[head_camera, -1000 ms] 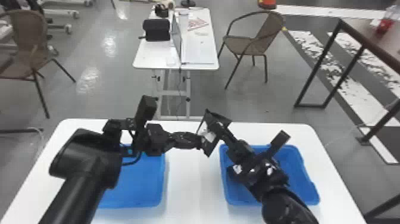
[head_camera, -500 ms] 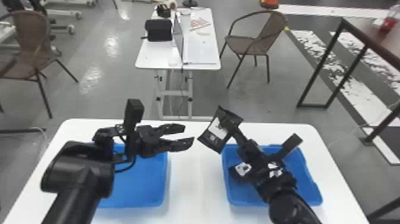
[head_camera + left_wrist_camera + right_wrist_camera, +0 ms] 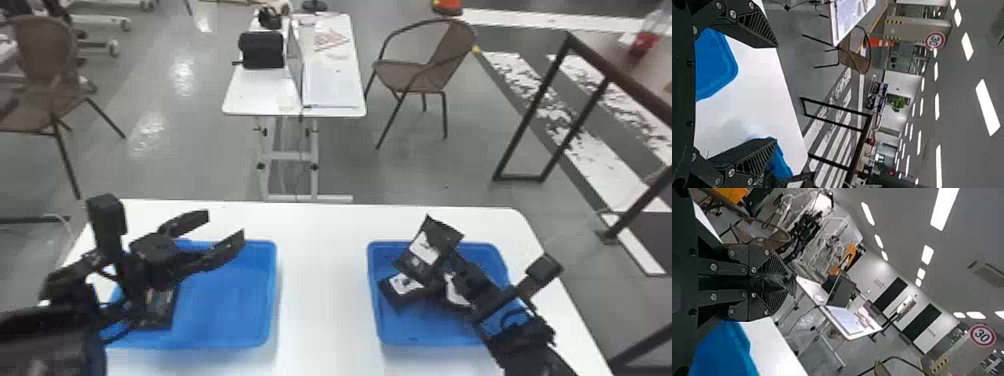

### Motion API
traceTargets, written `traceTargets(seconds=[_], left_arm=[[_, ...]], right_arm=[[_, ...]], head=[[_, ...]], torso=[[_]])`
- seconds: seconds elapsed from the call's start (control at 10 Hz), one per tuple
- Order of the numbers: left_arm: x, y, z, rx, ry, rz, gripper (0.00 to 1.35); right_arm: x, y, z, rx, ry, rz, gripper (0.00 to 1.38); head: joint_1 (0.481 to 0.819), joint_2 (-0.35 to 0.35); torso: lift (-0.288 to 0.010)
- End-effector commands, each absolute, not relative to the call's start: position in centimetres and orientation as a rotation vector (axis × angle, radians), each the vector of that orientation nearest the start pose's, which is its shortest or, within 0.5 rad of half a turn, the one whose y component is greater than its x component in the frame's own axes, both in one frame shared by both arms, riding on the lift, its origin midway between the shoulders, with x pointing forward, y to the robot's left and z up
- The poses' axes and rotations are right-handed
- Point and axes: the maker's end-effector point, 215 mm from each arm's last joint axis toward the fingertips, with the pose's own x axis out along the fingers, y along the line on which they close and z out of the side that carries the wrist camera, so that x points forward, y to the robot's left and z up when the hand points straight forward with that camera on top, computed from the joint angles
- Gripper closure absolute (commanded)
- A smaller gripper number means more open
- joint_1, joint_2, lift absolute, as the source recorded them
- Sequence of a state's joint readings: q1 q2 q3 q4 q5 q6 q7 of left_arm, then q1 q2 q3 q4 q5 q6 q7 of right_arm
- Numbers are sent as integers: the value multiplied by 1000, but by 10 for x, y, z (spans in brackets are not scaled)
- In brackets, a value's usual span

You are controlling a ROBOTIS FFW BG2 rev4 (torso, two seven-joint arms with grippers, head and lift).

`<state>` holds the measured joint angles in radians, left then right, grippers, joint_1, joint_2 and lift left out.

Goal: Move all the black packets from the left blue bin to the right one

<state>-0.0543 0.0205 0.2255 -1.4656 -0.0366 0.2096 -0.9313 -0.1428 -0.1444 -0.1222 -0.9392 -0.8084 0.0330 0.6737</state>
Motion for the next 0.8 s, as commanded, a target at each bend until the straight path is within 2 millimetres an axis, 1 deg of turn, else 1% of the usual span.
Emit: traceTargets(seconds=[0.0,0.1,0.2,0.3,0.4,0.5,0.6,0.7], left_arm=[[536,215,-404,-100,217,-625,188],[531,231,-409,-105,221,-587,188],[524,244,-421,-104,251,-560,188],[519,254,-432,-89,292,-544,188],[512,272,-444,-66,344,-510,190],[506,292,-460,-57,408,-468,191],[499,314,-473,-21,484,-420,205],[498,334,-477,79,578,-405,225]], right_arm=[[556,-301,-516,747,220,233,1061],[556,-316,-526,682,251,190,481],[562,-335,-516,611,211,131,36],[569,-352,-488,575,120,68,53],[572,-355,-462,597,34,43,190],[571,-353,-439,623,-31,45,269],[569,-348,-423,634,-66,57,312],[564,-345,-414,658,-93,62,321]], head=[[695,-89],[695,-87],[695,-88],[695,-92],[695,-100],[695,-96],[695,-76],[695,-64]], torso=[[0],[0],[0],[0],[0],[0],[0],[0]])
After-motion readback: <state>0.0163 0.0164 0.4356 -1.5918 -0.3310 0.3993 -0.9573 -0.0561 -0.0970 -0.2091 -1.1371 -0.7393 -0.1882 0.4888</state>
